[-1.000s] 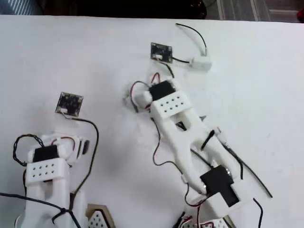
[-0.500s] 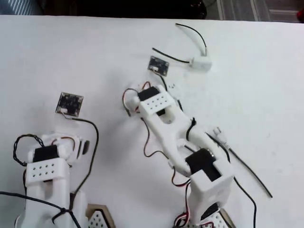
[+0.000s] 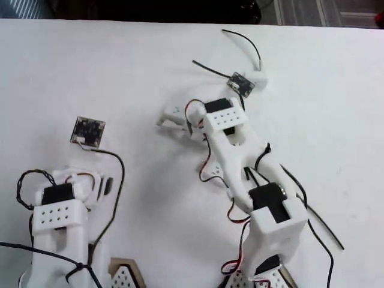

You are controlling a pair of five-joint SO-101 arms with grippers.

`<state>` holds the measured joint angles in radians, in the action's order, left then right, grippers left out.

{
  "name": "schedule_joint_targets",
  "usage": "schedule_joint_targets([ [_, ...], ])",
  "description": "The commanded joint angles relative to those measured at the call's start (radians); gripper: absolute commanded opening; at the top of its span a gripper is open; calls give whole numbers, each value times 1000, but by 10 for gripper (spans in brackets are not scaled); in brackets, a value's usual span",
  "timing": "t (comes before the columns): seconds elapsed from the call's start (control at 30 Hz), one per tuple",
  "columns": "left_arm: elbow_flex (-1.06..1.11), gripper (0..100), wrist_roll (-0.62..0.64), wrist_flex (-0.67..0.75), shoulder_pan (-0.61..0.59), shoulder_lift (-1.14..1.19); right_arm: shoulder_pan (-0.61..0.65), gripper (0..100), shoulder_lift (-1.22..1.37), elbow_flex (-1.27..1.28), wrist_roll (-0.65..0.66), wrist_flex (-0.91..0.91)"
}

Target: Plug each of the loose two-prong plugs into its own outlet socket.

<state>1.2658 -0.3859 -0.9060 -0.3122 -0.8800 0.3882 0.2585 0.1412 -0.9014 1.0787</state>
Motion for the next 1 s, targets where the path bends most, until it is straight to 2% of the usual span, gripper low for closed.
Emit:
schedule_joint_targets([
  [0.0, -2, 226, -5, 15, -4, -22, -12, 202, -24, -41, -5, 19],
  [0.27, 0, 226, -5, 15, -4, -22, -13, 202, -24, -41, -21, -65],
  [0.43, 0, 226, -5, 15, -4, -22, -12, 202, -24, -41, -64, -70],
  [0.73, 0, 226, -5, 15, -4, -22, -74, 202, -22, -35, -68, -71],
  [0.97, 0, 226, -5, 15, -4, -22, -76, 200, 38, -35, -61, -67],
])
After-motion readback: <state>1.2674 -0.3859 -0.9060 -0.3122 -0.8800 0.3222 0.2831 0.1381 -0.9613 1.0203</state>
